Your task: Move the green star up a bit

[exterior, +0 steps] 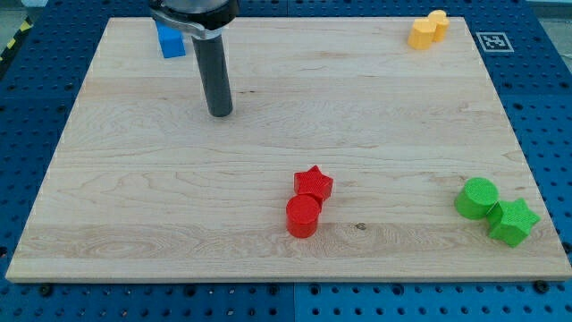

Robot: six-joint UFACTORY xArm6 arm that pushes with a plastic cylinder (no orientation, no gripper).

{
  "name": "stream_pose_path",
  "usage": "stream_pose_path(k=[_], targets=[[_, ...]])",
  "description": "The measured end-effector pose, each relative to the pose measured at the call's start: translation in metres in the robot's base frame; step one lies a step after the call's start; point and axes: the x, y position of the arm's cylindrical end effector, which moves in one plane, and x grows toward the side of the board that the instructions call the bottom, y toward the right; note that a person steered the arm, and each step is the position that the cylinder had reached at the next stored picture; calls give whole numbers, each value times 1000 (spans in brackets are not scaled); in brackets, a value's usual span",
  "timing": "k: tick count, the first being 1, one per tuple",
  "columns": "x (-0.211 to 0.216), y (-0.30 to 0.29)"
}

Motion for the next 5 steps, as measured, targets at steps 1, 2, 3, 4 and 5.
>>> stream_pose_path(k=[1, 2, 3, 4, 5], targets=[[0, 0], [0, 16], [0, 65], [0, 131], [10, 209]])
